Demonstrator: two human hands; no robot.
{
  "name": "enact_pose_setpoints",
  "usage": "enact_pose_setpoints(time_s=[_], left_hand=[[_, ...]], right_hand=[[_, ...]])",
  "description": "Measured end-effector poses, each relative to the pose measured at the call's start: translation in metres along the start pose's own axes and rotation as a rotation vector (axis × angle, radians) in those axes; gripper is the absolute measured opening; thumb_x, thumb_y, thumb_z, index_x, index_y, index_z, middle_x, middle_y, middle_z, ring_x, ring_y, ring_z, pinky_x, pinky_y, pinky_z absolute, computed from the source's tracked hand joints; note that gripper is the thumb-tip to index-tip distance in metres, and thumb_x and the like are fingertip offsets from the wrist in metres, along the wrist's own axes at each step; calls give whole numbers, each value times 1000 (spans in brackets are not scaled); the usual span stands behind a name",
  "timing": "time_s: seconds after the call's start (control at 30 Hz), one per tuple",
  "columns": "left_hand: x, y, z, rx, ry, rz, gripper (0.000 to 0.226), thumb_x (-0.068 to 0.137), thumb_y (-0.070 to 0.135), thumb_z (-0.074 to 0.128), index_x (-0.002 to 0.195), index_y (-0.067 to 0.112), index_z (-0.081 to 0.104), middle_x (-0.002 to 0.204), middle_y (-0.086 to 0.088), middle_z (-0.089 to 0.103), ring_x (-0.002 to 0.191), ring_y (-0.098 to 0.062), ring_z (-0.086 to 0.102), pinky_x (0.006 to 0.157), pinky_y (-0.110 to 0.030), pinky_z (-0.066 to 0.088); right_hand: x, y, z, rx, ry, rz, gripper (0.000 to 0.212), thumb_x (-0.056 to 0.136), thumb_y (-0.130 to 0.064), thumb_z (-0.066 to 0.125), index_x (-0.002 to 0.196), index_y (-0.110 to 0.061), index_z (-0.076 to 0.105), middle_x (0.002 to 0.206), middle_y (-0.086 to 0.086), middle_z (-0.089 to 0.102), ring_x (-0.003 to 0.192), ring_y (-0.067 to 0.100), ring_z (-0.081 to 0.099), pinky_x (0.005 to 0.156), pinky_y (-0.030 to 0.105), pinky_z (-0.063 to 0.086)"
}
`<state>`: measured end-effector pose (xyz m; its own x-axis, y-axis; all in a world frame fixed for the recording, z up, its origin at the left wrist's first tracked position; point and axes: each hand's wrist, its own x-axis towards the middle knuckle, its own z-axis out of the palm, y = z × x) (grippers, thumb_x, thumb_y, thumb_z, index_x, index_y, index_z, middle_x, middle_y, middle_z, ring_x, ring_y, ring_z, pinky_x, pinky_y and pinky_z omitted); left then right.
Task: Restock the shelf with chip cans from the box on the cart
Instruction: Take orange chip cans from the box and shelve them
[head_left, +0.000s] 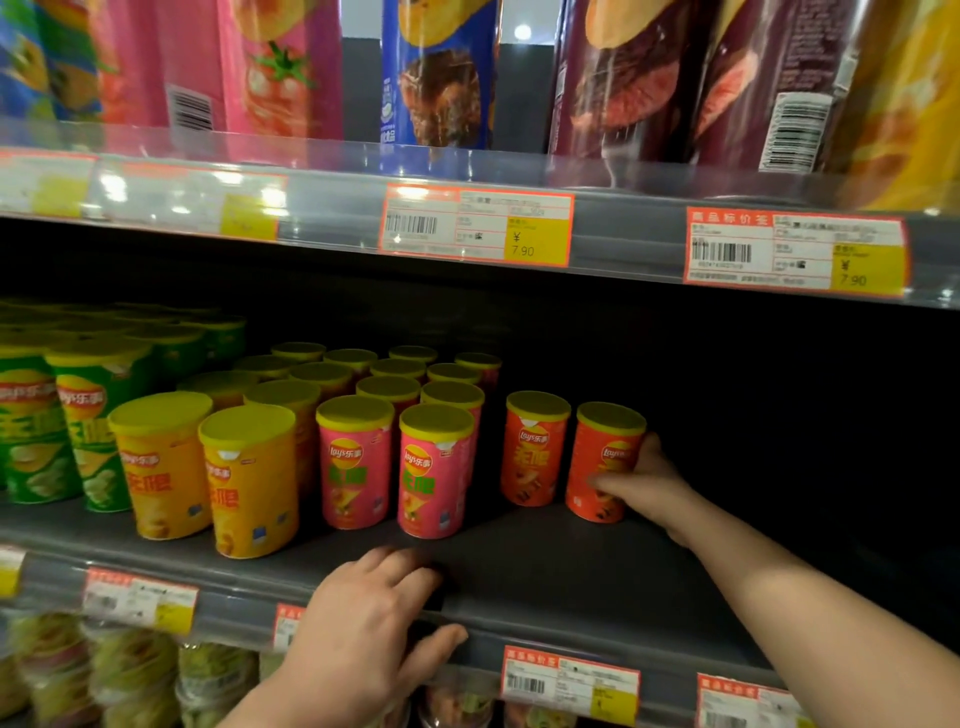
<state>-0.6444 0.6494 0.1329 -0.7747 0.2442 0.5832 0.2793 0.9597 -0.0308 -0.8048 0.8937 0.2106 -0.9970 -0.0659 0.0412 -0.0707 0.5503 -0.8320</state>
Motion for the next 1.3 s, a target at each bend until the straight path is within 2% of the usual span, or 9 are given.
enact_pose_setpoints(time_s=[0.23,0.33,0.47,0.6,0.73,0.87,0.97,1.1,1.3], left_hand=[[-1,0,2,35,18,0,46,74,70,45,85,33,71,82,15,66,72,-7,64,58,-15,51],[1,2,-1,37,30,14,45,75,70,44,84,34,70,80,17,65,71,-5,62,59,-14,50],[-3,1,-7,41,36,2,38,77,65,46,84,34,67,79,17,61,72,-6,59,66,-19,44],[-14,-9,-8,40,66,-55,33,77,59,50,82,30,66,82,13,61,73,-11,61,70,-24,33],[-26,-22,-15,76,106,-114,30,75,52,50,78,27,67,81,10,64,72,-15,62,70,-25,33],[-42,-40,-22,99,147,-176,28,75,47,51,78,25,68,82,9,64,76,-17,62,73,-27,35],[-52,-53,-25,110,155,-222,29,74,47,50,83,26,68,84,8,64,80,-14,59,76,-26,36],[-57,-59,-24,91,160,-218,31,76,47,51,92,25,66,87,7,63,80,-15,59,78,-25,37],[-56,-59,-18,43,195,-325,49,75,48,51,112,18,60,101,-1,66,91,-21,62,84,-27,37]], right_hand=[[2,-1,-3,10,3,-2,94,77,-15,77,148,-15,16,149,12,34,136,30,36,105,42,36],[-1,-14,-5,91,171,-86,103,74,-22,80,151,-22,11,152,11,29,138,30,32,106,45,36],[-12,-51,-4,-132,300,-338,74,80,-30,73,143,-21,34,149,9,29,135,29,34,103,39,36],[-32,-96,26,-284,106,-624,47,86,-32,65,130,-22,51,137,4,45,126,22,45,94,23,34],[-46,-131,71,-516,-167,-791,55,88,-44,59,138,-26,44,145,0,39,133,19,38,106,28,34],[-52,-158,106,-689,-299,-826,70,89,-49,56,148,-23,29,154,2,28,141,22,27,114,35,25],[-53,-164,120,-766,-323,-798,68,92,-45,54,149,-20,27,154,5,29,140,22,28,112,34,27],[-57,-164,123,-741,-283,-816,55,90,-42,60,139,-20,46,138,5,50,126,22,47,98,33,40],[-68,-161,118,-677,-276,-884,59,81,-50,66,133,-29,53,136,-4,54,125,17,49,99,34,44]])
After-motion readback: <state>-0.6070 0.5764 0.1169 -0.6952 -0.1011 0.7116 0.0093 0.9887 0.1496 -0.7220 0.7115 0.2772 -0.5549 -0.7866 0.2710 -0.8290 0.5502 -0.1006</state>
